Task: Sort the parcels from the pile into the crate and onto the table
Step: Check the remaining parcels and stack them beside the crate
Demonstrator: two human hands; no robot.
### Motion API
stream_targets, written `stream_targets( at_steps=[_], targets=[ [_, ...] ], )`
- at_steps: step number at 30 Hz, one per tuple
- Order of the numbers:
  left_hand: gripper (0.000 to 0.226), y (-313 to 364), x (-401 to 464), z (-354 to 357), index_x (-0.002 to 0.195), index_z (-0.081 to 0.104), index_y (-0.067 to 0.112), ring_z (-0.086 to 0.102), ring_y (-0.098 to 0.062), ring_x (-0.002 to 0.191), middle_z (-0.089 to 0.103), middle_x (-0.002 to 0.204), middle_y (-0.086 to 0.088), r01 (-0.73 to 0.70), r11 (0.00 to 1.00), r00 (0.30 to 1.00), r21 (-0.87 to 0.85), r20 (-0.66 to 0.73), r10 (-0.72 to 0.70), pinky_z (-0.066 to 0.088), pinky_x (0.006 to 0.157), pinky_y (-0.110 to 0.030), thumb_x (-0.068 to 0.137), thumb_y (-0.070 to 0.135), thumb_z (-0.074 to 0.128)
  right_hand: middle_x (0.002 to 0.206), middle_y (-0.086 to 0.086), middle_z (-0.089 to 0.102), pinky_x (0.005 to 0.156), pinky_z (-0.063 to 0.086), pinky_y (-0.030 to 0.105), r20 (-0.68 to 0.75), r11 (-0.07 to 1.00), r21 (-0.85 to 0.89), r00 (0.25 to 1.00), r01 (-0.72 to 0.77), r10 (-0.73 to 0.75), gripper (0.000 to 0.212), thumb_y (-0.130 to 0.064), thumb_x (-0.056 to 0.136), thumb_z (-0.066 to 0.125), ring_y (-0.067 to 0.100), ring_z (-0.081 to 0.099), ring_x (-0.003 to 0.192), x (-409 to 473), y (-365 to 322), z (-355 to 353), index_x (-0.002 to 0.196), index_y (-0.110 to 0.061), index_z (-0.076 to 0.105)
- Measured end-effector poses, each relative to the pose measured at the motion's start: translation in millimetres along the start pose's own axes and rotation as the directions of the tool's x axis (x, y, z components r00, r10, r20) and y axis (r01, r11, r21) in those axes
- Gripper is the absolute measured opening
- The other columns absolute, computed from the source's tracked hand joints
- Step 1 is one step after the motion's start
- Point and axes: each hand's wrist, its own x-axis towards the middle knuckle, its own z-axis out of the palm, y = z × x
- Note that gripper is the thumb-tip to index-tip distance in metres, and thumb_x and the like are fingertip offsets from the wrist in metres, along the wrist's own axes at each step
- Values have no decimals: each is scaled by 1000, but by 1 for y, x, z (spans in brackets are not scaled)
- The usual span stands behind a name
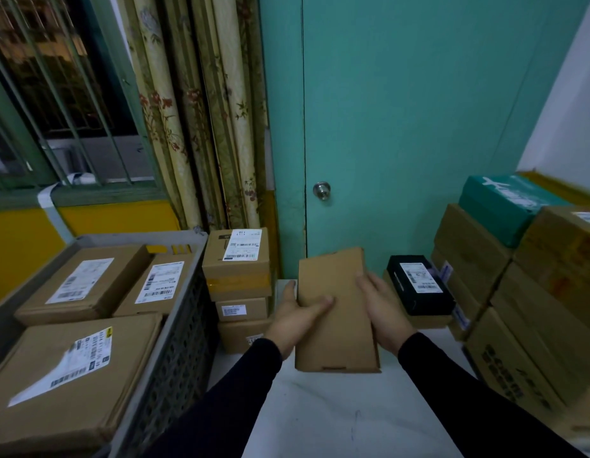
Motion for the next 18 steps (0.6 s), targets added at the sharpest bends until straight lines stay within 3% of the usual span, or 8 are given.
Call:
stream_targets(
  at_steps=[3, 7, 8, 10, 12, 14, 16, 18],
  targets=[
    [58, 1, 2, -15, 133, 57, 18, 68, -23, 110, 70, 126, -4, 90, 992, 995, -93, 40, -87, 54, 101, -45, 88, 52, 72, 115, 7, 74, 80, 57, 36, -103, 999, -4, 994, 40, -40, 33, -36, 108, 45, 22, 72, 100, -2, -3, -4, 128, -17, 64],
    [32, 4, -6, -13, 120, 61, 24, 69, -21, 103, 71, 116, -3, 51, 997, 997, -53, 65, -48, 58, 82, -35, 95, 43, 67, 123, 4, 66, 72, 49, 28, -182, 936, -343, 972, 78, -148, 33, -33, 107, 46, 11, 63, 92, 3, 4, -4, 134, -17, 57],
    [27, 4, -7, -10, 117, 60, 28, 69, -18, 101, 70, 114, 0, -7, 1000, 999, 3, 43, 7, 58, 77, -31, 95, 44, 66, 129, 3, 62, 78, 50, 29, -168, 930, -361, 976, 71, -140, 43, -41, 103, 54, 12, 62, 96, 2, 5, -3, 139, -18, 53],
    [18, 10, -11, -4, 110, 58, 36, 69, -12, 96, 69, 108, 8, -121, 987, 992, 102, 35, 118, 58, 74, -27, 96, 44, 65, 141, 1, 54, 95, 54, 38, -127, 939, -339, 987, 54, -103, 91, -74, 76, 71, 18, 61, 114, 0, 8, 2, 149, -27, 41],
    [19, 13, -14, 2, 114, 57, 36, 67, -10, 96, 68, 106, 11, -205, 952, 979, 227, 58, 197, 60, 82, -32, 97, 43, 63, 146, 0, 48, 105, 51, 48, -95, 931, -362, 992, 42, -81, 117, -90, 52, 74, 23, 55, 127, 2, 12, 5, 151, -43, 31],
    [27, 15, -14, 8, 121, 54, 32, 65, -14, 100, 67, 111, 6, -254, 891, 967, 375, 77, 244, 58, 90, -40, 98, 45, 59, 147, -2, 48, 107, 48, 51, -41, 939, -344, 998, 31, -47, 122, -91, 47, 75, 25, 54, 129, 6, 14, 7, 150, -53, 24],
    [33, 15, -15, 13, 126, 50, 31, 65, -19, 103, 66, 117, 3, -286, 834, 958, 473, 124, 258, 58, 92, -45, 97, 45, 57, 145, -3, 54, 105, 50, 49, 14, 965, -263, 1000, 11, -8, 118, -86, 49, 79, 22, 58, 125, 2, 10, 10, 148, -53, 25],
    [45, 18, -17, 16, 134, 44, 37, 64, -18, 107, 65, 122, 5, -290, 850, 954, 440, 202, 220, 57, 95, -45, 93, 49, 60, 138, -6, 60, 93, 53, 42, 84, 990, -140, 996, -20, 32, 95, -70, 67, 77, 16, 62, 118, -4, 4, 10, 147, -48, 31]
  ],
)
